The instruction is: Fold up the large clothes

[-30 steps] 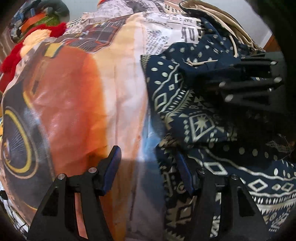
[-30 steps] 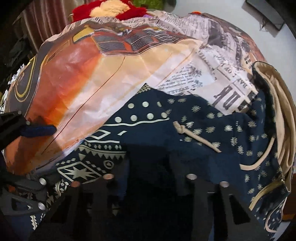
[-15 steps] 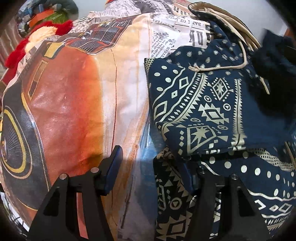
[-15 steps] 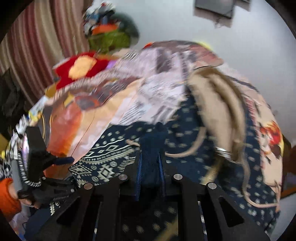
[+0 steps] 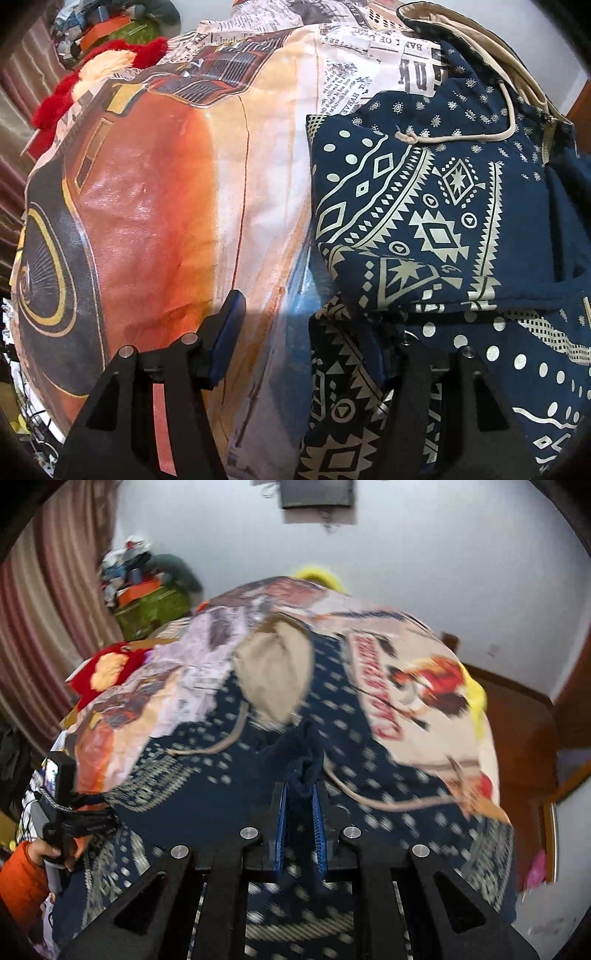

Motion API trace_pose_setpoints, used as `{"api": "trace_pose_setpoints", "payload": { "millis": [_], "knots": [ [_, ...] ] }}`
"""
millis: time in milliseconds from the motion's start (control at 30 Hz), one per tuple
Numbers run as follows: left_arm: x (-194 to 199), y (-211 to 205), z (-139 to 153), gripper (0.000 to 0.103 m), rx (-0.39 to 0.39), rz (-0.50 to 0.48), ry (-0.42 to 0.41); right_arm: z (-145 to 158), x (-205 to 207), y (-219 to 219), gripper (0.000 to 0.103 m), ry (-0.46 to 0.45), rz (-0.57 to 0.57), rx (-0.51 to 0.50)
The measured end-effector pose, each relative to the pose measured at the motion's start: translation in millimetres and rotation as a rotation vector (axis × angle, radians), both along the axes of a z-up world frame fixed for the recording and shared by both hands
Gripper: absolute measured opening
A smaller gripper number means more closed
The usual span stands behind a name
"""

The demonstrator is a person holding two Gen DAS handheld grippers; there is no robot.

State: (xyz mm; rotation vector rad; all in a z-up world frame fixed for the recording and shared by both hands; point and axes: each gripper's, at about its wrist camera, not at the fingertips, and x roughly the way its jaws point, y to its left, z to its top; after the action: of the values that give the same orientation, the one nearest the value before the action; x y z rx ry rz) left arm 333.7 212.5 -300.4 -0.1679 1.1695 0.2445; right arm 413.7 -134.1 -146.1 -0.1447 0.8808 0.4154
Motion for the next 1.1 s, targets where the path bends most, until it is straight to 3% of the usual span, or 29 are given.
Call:
{"api": "trace_pose_setpoints", "payload": {
  "millis": [300,433,500,567,600,800,1000,1100],
  "knots": [
    [-1,-6,3,0.061,0.050,0.008,0.015,-11,-9,-75,0.011,0.040,-0.136,0.061],
    [-3,-9,7,0.061,0.080,-0.001,0.021,-17,-2,-88,0.013,0.112,-0.157,0.162],
    [-6,-13,10,0.061,0.094,-0.017,0.021,-23,6,-90,0.027,0.186,-0.170,0.234],
    [-9,-16,12,0.061,0.106,-0.032,0.021,-29,11,-87,0.071,0.209,-0.193,0.275],
    [-11,-17,12,0.061,0.116,-0.041,0.021,-31,13,-85,0.075,0.197,-0.204,0.289],
    [-12,-16,10,0.061,0.110,-0.045,0.020,-55,41,-61,0.075,0.294,-0.191,0.294],
    [-8,-10,7,0.061,0.094,-0.044,0.009,-88,66,-41,0.067,0.383,-0.214,0.263],
    [-6,-7,5,0.061,0.087,-0.038,0.002,-96,72,-35,0.061,0.351,-0.231,0.227]
  ]
}}
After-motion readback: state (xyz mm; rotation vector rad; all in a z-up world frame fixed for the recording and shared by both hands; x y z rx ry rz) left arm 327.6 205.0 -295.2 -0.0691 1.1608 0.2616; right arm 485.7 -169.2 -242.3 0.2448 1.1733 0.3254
